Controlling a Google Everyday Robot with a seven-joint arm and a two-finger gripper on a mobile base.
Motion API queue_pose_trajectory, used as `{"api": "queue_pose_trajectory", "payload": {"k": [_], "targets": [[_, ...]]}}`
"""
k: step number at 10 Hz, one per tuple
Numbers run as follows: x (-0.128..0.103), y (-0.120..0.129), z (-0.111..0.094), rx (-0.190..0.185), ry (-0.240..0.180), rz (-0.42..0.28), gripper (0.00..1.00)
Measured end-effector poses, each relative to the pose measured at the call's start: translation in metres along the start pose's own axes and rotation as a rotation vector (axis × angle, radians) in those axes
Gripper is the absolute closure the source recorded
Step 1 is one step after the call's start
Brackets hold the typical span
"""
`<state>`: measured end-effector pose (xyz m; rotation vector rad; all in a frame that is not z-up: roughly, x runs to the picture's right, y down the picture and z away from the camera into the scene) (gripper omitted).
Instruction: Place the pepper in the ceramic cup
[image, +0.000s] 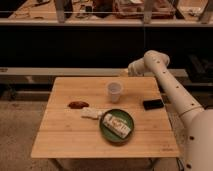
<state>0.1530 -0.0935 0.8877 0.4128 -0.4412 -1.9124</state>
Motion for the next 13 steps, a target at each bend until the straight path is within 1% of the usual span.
{"api": "queue_pose_trajectory", "payload": {"k": [1, 2, 3, 4, 5, 6, 7, 10, 11, 13], "targets": [[-0.022, 0.006, -0.016, -0.017, -0.006, 0.017, 0.68], [-0.036, 0.003, -0.028, -0.024, -0.004, 0.019, 0.68], [-0.046, -0.008, -0.037, -0.022, 0.007, 0.011, 0.68], [-0.058, -0.032, -0.05, -0.013, 0.035, -0.013, 0.68], [-0.07, -0.05, -0.058, -0.009, 0.049, -0.029, 0.68], [-0.086, -0.075, -0.068, -0.001, 0.072, -0.044, 0.68], [-0.109, -0.103, -0.078, 0.006, 0.093, -0.051, 0.68], [-0.148, -0.156, -0.091, 0.022, 0.123, -0.062, 0.68], [-0.154, -0.166, -0.092, 0.026, 0.128, -0.065, 0.68], [-0.155, -0.169, -0.093, 0.028, 0.131, -0.066, 0.68]]}}
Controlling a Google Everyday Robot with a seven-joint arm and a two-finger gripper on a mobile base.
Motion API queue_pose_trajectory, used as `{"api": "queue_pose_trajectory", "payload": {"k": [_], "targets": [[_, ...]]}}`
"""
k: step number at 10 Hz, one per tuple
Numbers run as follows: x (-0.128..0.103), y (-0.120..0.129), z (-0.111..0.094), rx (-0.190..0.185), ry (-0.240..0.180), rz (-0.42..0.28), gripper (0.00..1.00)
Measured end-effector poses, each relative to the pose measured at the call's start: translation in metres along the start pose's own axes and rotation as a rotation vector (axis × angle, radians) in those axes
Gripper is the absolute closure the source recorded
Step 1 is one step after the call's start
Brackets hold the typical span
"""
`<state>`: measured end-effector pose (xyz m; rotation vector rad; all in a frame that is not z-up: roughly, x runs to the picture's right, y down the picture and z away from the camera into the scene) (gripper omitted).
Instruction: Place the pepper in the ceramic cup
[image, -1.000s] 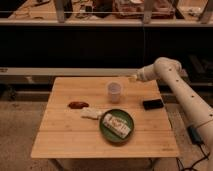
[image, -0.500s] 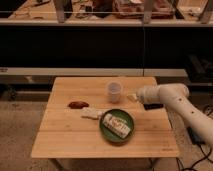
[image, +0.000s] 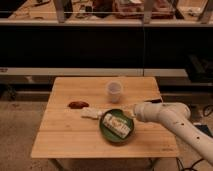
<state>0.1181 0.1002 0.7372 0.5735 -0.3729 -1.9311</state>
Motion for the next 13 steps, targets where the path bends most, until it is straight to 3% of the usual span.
{"api": "queue_pose_trajectory", "payload": {"k": [2, 5, 6, 8, 10, 13], "targets": [[-0.001, -0.022, 0.009, 0.053, 0.016, -0.018, 0.68], [-0.002, -0.102, 0.033, 0.227, 0.09, -0.092, 0.68], [-0.002, -0.114, 0.037, 0.254, 0.105, -0.113, 0.68], [0.005, -0.129, 0.052, 0.281, 0.122, -0.203, 0.68], [0.012, -0.135, 0.063, 0.284, 0.129, -0.255, 0.68], [0.022, -0.146, 0.084, 0.281, 0.142, -0.29, 0.65]]}}
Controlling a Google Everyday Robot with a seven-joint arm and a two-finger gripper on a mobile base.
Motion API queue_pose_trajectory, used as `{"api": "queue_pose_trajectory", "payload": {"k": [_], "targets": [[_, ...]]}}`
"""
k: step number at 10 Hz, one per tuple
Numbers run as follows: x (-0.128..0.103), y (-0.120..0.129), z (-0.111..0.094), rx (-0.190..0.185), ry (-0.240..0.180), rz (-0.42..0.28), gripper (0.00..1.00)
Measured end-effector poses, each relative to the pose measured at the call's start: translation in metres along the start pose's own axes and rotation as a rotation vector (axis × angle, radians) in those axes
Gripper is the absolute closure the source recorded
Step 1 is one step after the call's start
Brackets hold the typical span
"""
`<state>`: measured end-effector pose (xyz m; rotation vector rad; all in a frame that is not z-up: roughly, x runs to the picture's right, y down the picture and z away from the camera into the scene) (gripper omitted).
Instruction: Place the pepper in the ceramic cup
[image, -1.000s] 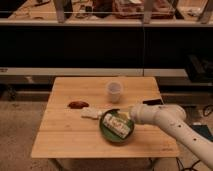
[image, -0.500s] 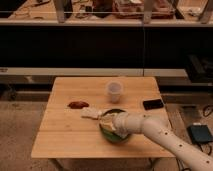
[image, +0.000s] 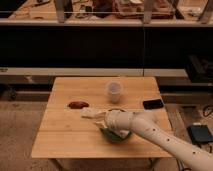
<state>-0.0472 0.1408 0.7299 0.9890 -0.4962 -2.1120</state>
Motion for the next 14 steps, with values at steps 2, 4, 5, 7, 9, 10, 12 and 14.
{"api": "queue_pose_trajectory", "payload": {"k": [2, 4, 5, 7, 9, 10, 12, 14], "targets": [[0.002, 0.001, 0.019, -0.004, 0.005, 0.009, 0.57], [-0.003, 0.006, 0.032, -0.026, 0.01, 0.048, 0.37], [-0.002, 0.006, 0.038, -0.034, 0.013, 0.049, 0.26], [0.005, 0.005, 0.05, -0.04, 0.019, 0.028, 0.2], [0.016, 0.014, 0.058, -0.068, 0.029, 0.006, 0.2], [0.021, 0.019, 0.063, -0.079, 0.031, -0.004, 0.2], [0.027, 0.026, 0.079, -0.088, 0.018, -0.015, 0.2], [0.026, 0.025, 0.092, -0.079, -0.003, -0.015, 0.2]]}}
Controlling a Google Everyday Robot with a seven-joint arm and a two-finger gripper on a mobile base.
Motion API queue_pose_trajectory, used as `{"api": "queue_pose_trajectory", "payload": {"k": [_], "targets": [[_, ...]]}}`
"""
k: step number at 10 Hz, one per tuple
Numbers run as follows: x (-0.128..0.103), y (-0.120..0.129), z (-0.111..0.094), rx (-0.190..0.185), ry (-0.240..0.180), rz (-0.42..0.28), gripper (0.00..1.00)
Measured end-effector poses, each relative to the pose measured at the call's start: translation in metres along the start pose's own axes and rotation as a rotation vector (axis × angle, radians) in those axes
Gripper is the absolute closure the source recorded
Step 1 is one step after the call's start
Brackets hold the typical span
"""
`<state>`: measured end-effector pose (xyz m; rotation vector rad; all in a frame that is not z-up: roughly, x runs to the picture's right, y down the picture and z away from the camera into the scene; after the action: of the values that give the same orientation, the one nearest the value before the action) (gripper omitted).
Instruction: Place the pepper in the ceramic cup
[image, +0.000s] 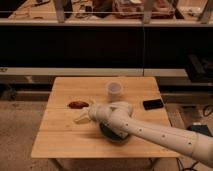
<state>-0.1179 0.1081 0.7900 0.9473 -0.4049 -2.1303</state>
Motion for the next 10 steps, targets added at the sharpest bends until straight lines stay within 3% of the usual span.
{"api": "queue_pose_trajectory", "payload": {"k": [5, 7, 10], "targets": [[-0.002, 0.002, 0.0, -0.003, 0.001, 0.005, 0.2], [0.0, 0.001, 0.02, 0.008, 0.018, 0.018, 0.2], [0.011, 0.007, 0.047, 0.009, 0.029, -0.02, 0.2]]}}
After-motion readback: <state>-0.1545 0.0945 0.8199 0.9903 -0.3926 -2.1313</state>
